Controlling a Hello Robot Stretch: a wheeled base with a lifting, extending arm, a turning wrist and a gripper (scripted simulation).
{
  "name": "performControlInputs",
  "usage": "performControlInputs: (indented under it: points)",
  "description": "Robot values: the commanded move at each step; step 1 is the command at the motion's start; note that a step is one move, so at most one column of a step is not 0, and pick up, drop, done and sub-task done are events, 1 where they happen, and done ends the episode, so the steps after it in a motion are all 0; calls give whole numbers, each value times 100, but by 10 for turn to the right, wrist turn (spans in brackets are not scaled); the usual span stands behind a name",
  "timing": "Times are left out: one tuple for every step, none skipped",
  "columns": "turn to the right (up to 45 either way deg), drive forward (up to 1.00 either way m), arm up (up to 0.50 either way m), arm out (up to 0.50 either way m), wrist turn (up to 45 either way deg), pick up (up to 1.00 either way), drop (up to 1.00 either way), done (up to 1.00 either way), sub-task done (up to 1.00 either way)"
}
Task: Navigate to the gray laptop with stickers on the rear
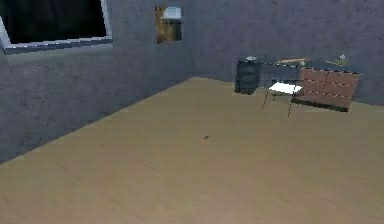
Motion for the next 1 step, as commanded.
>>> performControlInputs:
  points:
    - [-360,0,0,0,0,0,0,0,0]
